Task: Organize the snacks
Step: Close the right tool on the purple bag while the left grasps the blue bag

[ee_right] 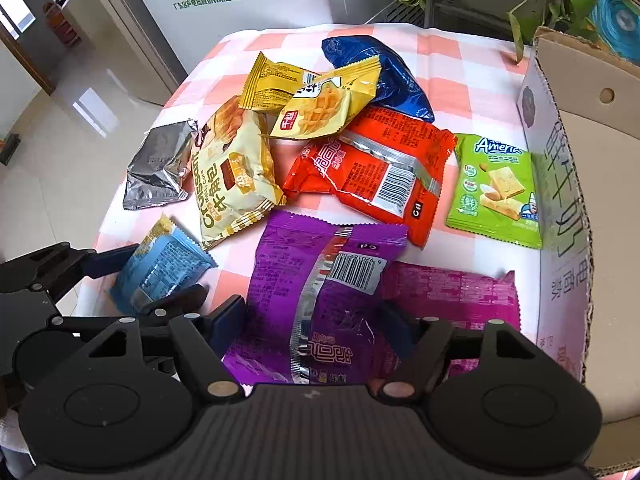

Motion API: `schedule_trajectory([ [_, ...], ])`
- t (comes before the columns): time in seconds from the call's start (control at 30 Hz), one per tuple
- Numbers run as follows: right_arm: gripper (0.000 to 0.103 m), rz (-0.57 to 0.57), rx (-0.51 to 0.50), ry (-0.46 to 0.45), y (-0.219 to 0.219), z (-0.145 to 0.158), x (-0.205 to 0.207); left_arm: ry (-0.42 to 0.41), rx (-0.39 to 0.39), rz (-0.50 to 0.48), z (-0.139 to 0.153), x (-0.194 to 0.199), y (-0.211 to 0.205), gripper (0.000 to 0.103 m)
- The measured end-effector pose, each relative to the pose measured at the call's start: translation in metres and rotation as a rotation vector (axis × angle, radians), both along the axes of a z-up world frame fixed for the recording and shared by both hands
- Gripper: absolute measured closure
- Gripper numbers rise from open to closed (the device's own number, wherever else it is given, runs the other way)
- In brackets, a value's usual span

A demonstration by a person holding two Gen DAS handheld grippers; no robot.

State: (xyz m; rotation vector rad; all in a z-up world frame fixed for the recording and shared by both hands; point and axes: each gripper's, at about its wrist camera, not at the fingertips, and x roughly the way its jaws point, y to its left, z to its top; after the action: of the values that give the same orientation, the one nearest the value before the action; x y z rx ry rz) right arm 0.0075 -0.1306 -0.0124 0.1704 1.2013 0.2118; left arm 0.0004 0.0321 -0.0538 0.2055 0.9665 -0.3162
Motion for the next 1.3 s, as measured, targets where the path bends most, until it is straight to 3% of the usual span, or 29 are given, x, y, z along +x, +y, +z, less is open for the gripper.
schedule_trajectory([
  [0.1,0.036,0.014,0.009,-0.003,0.001,0.000,0.000,0.007,-0.003,0.008,0.002,-0.001,0.000,0.052],
  [0.27,0.045,0.058,0.027,-0.020,-0.001,0.003,-0.001,0.031,-0.024,0.035,0.006,-0.006,0.005,0.054],
  [0.43,0.048,0.135,0.045,-0.024,-0.003,0.008,-0.002,0.095,-0.074,0.075,0.008,-0.014,0.014,0.054],
  [0.7,0.030,0.150,0.046,-0.023,-0.002,0.009,-0.003,0.043,-0.016,0.074,0.012,-0.017,0.013,0.041],
  [1.03,0.026,0.187,-0.042,-0.016,0.014,-0.004,0.005,0.047,0.033,0.081,-0.001,-0.015,0.009,0.028],
  [1.07,0.027,0.188,-0.047,-0.017,0.014,-0.004,0.005,0.048,0.032,0.081,0.000,-0.015,0.009,0.030],
  [1.2,0.033,0.197,-0.050,-0.031,0.012,-0.003,0.005,0.053,0.001,0.054,0.003,-0.017,0.007,0.053],
  [1.3,0.039,0.217,-0.051,-0.054,0.012,0.001,0.002,0.045,0.019,0.045,0.005,-0.018,0.003,0.054],
])
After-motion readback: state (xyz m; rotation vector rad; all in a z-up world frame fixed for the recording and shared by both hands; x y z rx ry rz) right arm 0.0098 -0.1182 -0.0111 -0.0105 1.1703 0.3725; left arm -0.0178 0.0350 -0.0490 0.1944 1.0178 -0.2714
